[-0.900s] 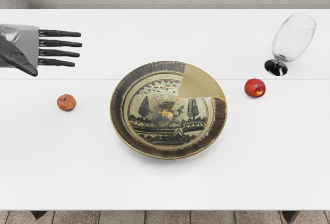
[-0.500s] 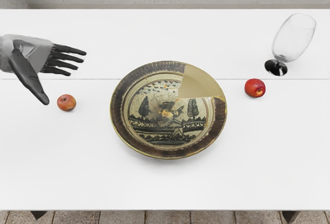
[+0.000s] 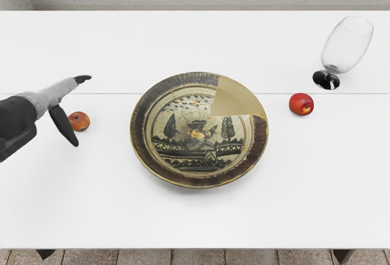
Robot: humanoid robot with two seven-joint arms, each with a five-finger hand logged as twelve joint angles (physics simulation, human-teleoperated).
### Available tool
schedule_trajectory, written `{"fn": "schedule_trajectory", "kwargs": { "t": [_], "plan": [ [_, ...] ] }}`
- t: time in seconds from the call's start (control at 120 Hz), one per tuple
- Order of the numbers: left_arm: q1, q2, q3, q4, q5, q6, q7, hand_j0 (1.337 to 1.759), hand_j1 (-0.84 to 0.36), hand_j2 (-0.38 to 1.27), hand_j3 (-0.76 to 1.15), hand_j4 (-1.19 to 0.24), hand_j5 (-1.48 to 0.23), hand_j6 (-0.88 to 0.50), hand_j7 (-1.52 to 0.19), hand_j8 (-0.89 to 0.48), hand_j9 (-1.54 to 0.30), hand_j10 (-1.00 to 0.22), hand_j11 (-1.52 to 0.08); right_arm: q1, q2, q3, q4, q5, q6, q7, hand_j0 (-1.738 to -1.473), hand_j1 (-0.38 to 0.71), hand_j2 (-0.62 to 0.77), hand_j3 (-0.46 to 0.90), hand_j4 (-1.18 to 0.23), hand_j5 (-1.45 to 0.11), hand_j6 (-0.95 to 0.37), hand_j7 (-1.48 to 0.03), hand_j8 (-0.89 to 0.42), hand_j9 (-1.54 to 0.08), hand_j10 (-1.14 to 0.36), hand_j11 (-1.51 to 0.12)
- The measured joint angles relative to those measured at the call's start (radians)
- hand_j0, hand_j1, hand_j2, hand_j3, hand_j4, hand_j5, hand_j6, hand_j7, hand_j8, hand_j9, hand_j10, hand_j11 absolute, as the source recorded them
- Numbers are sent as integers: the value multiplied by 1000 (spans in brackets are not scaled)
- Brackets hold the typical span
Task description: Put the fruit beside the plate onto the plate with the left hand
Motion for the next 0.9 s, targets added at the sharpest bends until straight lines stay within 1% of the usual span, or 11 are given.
{"fn": "schedule_trajectory", "kwargs": {
  "t": [0.083,0.158,0.283,0.392,0.633,0.692,0.9],
  "plan": [
    [24,-15,1,5,49,44,0,1658,308,10,0,-42,-48,-44,-48,-44,-47,-42,-47,0,0,0,0,0,0,0,-1658,-349,0,0,0,0,-1,0,0,0,0,0],
    [29,-20,1,8,70,77,0,1658,313,10,0,-38,-43,-40,-43,-40,-42,-38,-42,0,0,1,0,1,0,0,-1658,-349,0,0,0,0,-1,0,0,0,0,0],
    [58,-69,1,35,83,109,0,1658,310,11,0,-41,-47,-43,-46,-42,-46,-40,-46,0,0,3,0,1,0,0,-1658,-349,0,0,0,0,-1,0,0,0,0,0],
    [79,-69,1,46,86,122,0,1658,271,17,0,-73,-89,-75,-89,-75,-88,-73,-88,0,0,2,0,2,0,0,-1658,-349,0,0,0,0,-1,0,0,0,0,0],
    [102,-74,1,51,84,152,0,1658,181,32,0,-148,-186,-150,-186,-149,-186,-147,-185,0,0,2,0,2,0,0,-1658,-349,0,0,0,0,-1,0,0,0,0,0],
    [124,-69,-1,51,82,155,0,1658,152,38,0,-173,-218,-174,-218,-174,-217,-172,-217,0,0,2,0,2,0,0,-1658,-349,0,0,0,0,-1,0,0,0,0,0],
    [130,-61,-10,49,79,160,0,1658,103,46,0,-214,-271,-215,-271,-215,-271,-213,-270,2,0,2,0,2,-1,0,-1658,-349,0,0,0,0,-1,0,0,0,0,0]
  ]
}}
